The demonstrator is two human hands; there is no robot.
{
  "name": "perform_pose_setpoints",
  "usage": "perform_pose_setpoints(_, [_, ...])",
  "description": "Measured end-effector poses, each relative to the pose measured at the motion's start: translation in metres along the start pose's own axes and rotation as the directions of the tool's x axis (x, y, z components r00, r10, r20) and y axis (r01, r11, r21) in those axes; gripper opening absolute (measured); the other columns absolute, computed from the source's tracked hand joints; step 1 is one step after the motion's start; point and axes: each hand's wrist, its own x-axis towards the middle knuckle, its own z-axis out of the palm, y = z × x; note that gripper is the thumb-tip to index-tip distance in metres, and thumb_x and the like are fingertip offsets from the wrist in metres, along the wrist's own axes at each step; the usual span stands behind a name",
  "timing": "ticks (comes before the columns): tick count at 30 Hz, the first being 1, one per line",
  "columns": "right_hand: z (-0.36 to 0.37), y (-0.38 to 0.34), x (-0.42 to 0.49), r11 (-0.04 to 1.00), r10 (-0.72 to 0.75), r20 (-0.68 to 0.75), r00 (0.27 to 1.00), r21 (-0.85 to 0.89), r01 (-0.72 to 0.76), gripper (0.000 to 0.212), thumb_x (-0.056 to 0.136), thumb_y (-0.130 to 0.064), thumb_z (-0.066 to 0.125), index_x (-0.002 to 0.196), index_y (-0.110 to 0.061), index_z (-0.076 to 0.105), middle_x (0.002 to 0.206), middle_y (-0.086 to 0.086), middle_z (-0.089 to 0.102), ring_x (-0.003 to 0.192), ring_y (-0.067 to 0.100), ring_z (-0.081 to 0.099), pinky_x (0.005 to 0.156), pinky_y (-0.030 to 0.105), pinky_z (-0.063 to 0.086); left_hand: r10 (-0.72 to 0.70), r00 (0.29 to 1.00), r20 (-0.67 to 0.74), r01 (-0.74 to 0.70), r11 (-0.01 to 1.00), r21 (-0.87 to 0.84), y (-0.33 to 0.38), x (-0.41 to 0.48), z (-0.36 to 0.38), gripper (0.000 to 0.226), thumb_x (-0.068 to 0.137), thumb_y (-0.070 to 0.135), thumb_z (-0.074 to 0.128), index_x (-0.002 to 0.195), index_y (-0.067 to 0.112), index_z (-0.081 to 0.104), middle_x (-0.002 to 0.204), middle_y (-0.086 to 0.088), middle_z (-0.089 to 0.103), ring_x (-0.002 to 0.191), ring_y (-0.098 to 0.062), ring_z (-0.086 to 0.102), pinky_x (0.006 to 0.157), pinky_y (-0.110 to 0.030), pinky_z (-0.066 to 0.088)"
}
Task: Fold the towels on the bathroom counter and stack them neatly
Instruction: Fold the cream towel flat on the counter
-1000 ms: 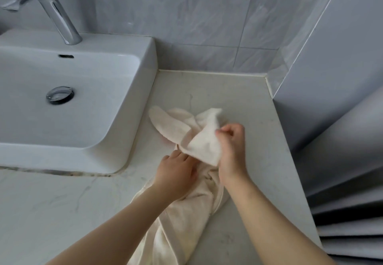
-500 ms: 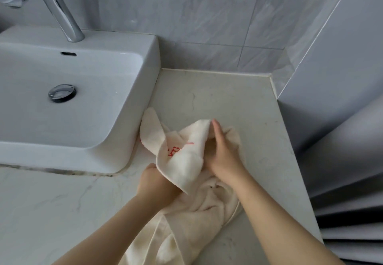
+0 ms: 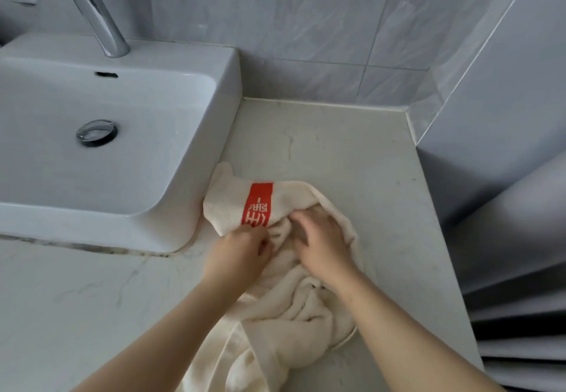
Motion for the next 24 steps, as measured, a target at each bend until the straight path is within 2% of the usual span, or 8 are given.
perform_pose_setpoints(2, [0.004, -0.002, -0.007, 0.959, -0.122, 0.0, 0.993, -0.259, 0.117, 0.038, 0.083, -0.03, 0.046, 0.116, -0.02, 0.062, 0.133, 0.0, 0.054, 0.129, 0.023, 0.042, 0.101, 0.042, 0.032, 0.048, 0.99, -0.131, -0.042, 0.998, 0.043, -0.002, 0.0, 0.008, 0.014, 0.075, 0.028, 0.057, 0.075, 0.019, 0.068, 0.078, 0.0, 0.061, 0.064, -0.026, 0.062, 0.047, -0.029, 0.047])
perform_pose_setpoints(6, [-0.011, 0.007, 0.003, 0.894, 0.147, -0.009, 0.989, -0.427, -0.137, 0.048, 0.094, -0.051, 0.036, 0.134, -0.027, 0.046, 0.154, -0.006, 0.025, 0.142, 0.016, 0.019, 0.109, 0.038, 0.02, 0.158, 0.982, -0.108, -0.14, 0.977, 0.159, -0.007, 0.002, 0.016, 0.038, 0.062, 0.031, 0.04, 0.085, 0.02, 0.069, 0.09, 0.001, 0.067, 0.075, -0.026, 0.065, 0.054, -0.03, 0.051])
perform_pose_setpoints(10, [-0.032, 0.019, 0.0, 0.814, 0.328, -0.091, 0.94, -0.478, -0.33, 0.053, 0.095, -0.052, 0.032, 0.14, -0.024, 0.037, 0.155, -0.002, 0.023, 0.143, 0.015, 0.017, 0.11, 0.039, 0.02, 0.136, 0.99, 0.047, -0.142, 0.974, 0.174, -0.006, 0.007, 0.006, 0.043, 0.057, 0.02, 0.073, 0.1, 0.023, 0.069, 0.102, 0.006, 0.066, 0.083, -0.023, 0.064, 0.058, -0.027, 0.053])
perform_pose_setpoints(13, [-0.042, 0.016, -0.005, 0.783, 0.377, -0.183, 0.908, -0.461, -0.418, 0.043, 0.095, -0.047, 0.036, 0.123, -0.019, 0.054, 0.134, 0.001, 0.048, 0.126, 0.021, 0.039, 0.096, 0.04, 0.033, 0.054, 0.982, 0.183, -0.089, 0.978, 0.188, 0.0, 0.01, -0.009, 0.031, 0.089, 0.037, 0.05, 0.118, 0.028, 0.058, 0.119, 0.01, 0.056, 0.104, -0.019, 0.056, 0.078, -0.028, 0.047])
perform_pose_setpoints(17, [-0.064, -0.007, -0.006, 0.842, 0.492, 0.053, 0.869, -0.283, -0.459, 0.038, 0.095, -0.049, 0.033, 0.093, -0.021, 0.058, 0.094, 0.0, 0.06, 0.087, 0.023, 0.053, 0.077, 0.033, 0.042, -0.061, 0.946, 0.319, -0.018, 0.971, 0.24, 0.006, 0.019, -0.022, 0.051, 0.092, 0.062, 0.03, 0.102, 0.024, 0.064, 0.091, 0.007, 0.064, 0.084, -0.015, 0.061, 0.07, -0.028, 0.05])
perform_pose_setpoints(19, [-0.064, -0.018, -0.005, 0.878, 0.392, 0.073, 0.917, -0.327, -0.35, 0.03, 0.095, -0.046, 0.036, 0.086, -0.02, 0.048, 0.079, -0.006, 0.053, 0.076, 0.019, 0.05, 0.069, 0.03, 0.037, -0.11, 0.934, 0.34, 0.033, 0.974, 0.225, 0.01, 0.022, -0.021, 0.051, 0.092, 0.061, 0.029, 0.095, 0.022, 0.063, 0.085, 0.006, 0.062, 0.078, -0.014, 0.06, 0.065, -0.026, 0.048])
perform_pose_setpoints(21, [-0.058, -0.025, -0.002, 0.92, 0.138, -0.12, 0.983, -0.351, -0.172, 0.021, 0.094, -0.035, 0.044, 0.084, -0.017, 0.043, 0.079, -0.006, 0.051, 0.078, 0.021, 0.05, 0.067, 0.03, 0.033, -0.139, 0.97, 0.202, 0.11, 0.983, 0.147, 0.013, 0.02, -0.016, 0.043, 0.093, 0.056, 0.033, 0.087, 0.02, 0.056, 0.083, 0.005, 0.058, 0.078, -0.015, 0.058, 0.06, -0.026, 0.042])
perform_pose_setpoints(24, [-0.044, -0.016, 0.013, 0.967, -0.048, -0.135, 0.99, -0.254, 0.012, 0.019, 0.094, -0.025, 0.047, 0.109, -0.016, 0.056, 0.112, -0.004, 0.06, 0.106, 0.02, 0.053, 0.08, 0.031, 0.037, -0.162, 0.981, -0.107, 0.162, 0.987, -0.008, 0.01, 0.017, -0.004, 0.029, 0.091, 0.045, 0.049, 0.101, 0.019, 0.055, 0.108, 0.0, 0.053, 0.106, -0.023, 0.049, 0.076, -0.031, 0.043])
